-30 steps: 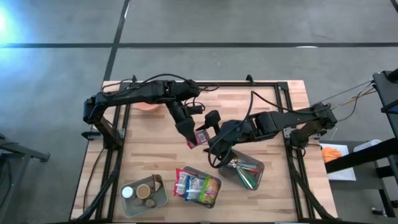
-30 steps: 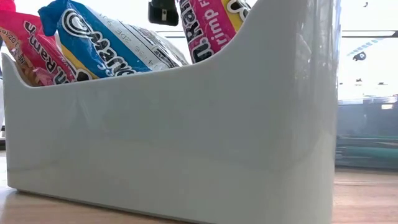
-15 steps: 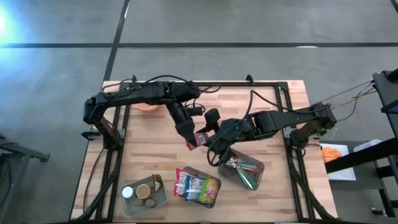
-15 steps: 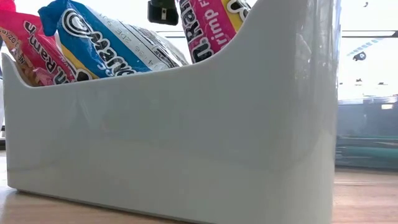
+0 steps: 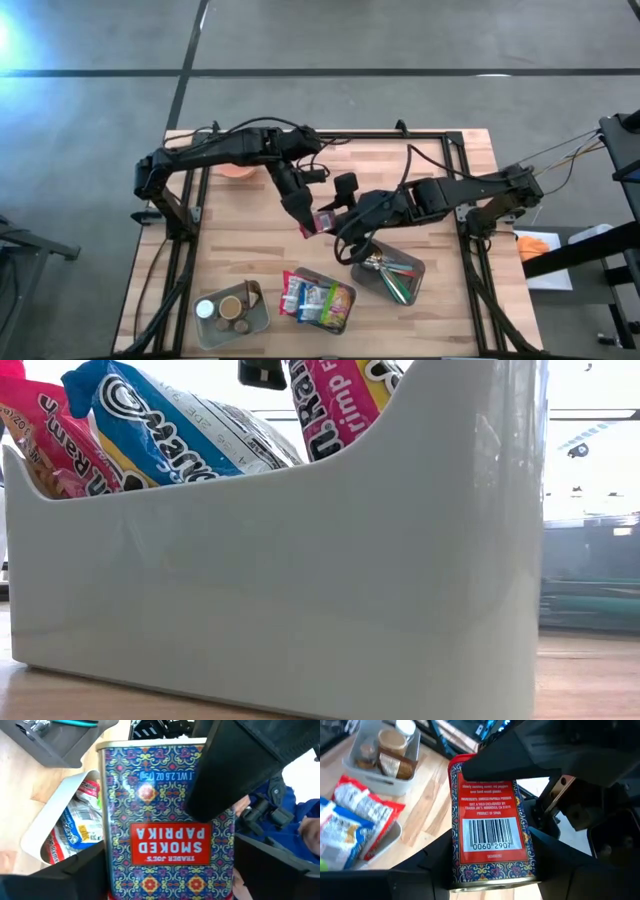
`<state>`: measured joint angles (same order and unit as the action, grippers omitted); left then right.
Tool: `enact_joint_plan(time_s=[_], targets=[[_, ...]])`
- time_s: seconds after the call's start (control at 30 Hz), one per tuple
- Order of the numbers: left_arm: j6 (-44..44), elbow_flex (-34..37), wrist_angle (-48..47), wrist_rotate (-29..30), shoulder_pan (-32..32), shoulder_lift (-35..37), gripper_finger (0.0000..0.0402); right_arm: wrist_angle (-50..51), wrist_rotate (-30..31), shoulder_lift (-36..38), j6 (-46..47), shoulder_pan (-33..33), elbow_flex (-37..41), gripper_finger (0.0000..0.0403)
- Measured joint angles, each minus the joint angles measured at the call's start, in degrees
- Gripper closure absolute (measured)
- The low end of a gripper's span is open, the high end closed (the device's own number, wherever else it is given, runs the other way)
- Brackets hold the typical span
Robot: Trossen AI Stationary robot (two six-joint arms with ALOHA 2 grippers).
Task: Pick & Place Food Item
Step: Put the red seasoning into the left gray bin
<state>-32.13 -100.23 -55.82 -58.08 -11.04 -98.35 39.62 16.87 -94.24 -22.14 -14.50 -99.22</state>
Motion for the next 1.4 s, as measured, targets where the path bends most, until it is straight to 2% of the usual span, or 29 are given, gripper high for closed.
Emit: enact_joint_plan(time_s=[0.13,0.33,0.47,0.6,0.7,0.8,0.97,1.17,1.3,1.4], targets=[[-1.2,-1.1,-0.7,0.0,-1.2,0.6,0.0053,-0.5,0.2,0.6,4.3,-0.1,0.0,0.0198],[-0.9,-3.2,-3.9,0.4,-4.4,3.3,0.0056,-1.0,-0.8,1.5,11.0,-0.9,0.1,0.0198],[-0.5,-4.0,-4.7,4.2,-7.7,7.0,0.0056,-0.8,-1.9,1.5,15.6,-1.3,0.3,0.0198],[-0.1,-3.7,-5.3,11.1,-10.8,11.4,0.0056,-1.6,-1.9,2.1,20.1,-1.1,0.1,0.0198],[3.3,-3.7,-5.7,20.0,-11.1,15.5,0.0056,-1.5,-1.9,2.1,23.3,-1.1,0.2,0.0198],[5.0,-3.7,-5.8,30.7,-9.2,18.3,0.0055,-1.6,-0.7,2.9,26.1,-0.9,0.2,0.0198],[8.8,-3.6,-6.3,42.3,-5.0,20.8,0.0055,-1.9,1.3,5.0,27.2,-0.3,0.2,0.0198],[12.9,-3.5,-4.7,45.0,0.4,19.6,0.0055,-2.1,3.7,7.0,28.0,0.1,0.2,0.0198],[16.4,-3.5,-1.6,49.4,2.4,18.3,0.0055,-2.2,4.4,7.6,28.0,0.3,0.1,0.0198],[19.0,-3.0,1.1,50.6,3.5,17.5,0.0055,-2.3,4.4,7.8,27.8,0.3,0.1,0.0198]])
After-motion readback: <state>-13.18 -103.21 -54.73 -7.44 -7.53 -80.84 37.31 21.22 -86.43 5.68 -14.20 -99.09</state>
